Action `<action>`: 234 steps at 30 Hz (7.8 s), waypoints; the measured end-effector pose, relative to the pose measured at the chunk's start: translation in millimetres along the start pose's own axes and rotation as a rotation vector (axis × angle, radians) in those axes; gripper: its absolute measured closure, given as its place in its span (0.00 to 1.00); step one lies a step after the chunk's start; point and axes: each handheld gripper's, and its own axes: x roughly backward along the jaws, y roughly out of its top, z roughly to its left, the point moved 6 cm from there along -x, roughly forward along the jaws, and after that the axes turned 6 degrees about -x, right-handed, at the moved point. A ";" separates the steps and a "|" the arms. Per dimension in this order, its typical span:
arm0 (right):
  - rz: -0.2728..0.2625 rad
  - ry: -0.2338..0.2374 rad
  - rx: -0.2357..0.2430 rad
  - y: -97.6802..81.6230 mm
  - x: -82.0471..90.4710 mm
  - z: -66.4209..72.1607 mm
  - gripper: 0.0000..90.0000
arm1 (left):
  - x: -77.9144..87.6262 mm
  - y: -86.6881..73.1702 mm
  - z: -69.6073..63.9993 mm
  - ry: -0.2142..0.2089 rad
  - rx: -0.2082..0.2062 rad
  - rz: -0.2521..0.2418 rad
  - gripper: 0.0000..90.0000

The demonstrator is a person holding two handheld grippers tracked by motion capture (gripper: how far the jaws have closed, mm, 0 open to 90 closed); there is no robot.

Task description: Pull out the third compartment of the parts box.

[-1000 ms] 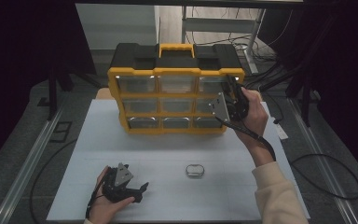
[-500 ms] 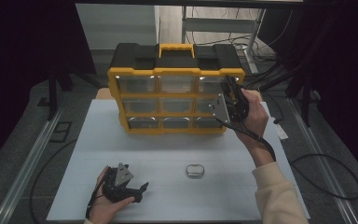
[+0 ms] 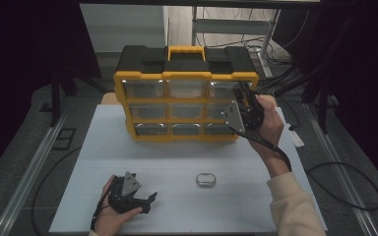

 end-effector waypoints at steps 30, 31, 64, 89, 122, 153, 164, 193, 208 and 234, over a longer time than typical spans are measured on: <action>-0.021 0.007 -0.013 1.7 8.8 1.2 0.79 | 0.4 -1.0 2.1 0.007 0.007 0.004 0.06; -0.022 0.004 -0.012 1.6 8.9 1.3 0.79 | 0.4 -1.0 2.1 0.007 0.006 0.004 0.06; -0.038 0.004 0.002 1.5 16.1 1.3 0.80 | 0.6 -0.8 1.9 0.006 0.007 0.003 0.06; -0.068 -0.003 0.016 1.7 29.7 1.3 0.80 | 4.0 0.7 5.0 0.014 0.013 -0.013 0.06; -0.098 -0.012 0.018 1.2 46.0 0.9 0.80 | 5.0 0.3 6.2 0.013 0.022 -0.016 0.06; -0.107 -0.017 0.020 2.3 53.8 0.7 0.80 | 4.5 -0.1 6.1 0.013 0.021 -0.014 0.06; -0.111 -0.015 0.019 3.2 57.3 0.3 0.80 | 4.6 -0.2 6.3 0.014 0.022 -0.014 0.06; -0.129 -0.020 0.023 4.3 66.4 -0.2 0.79 | 4.4 -0.5 6.4 0.014 0.022 -0.011 0.06; -0.141 -0.027 0.022 4.4 72.6 -0.9 0.79 | 4.1 -0.9 6.1 0.012 0.021 -0.006 0.06; -0.151 -0.034 0.024 4.4 79.0 1.2 0.79 | 3.5 -1.6 6.5 0.016 0.024 -0.002 0.07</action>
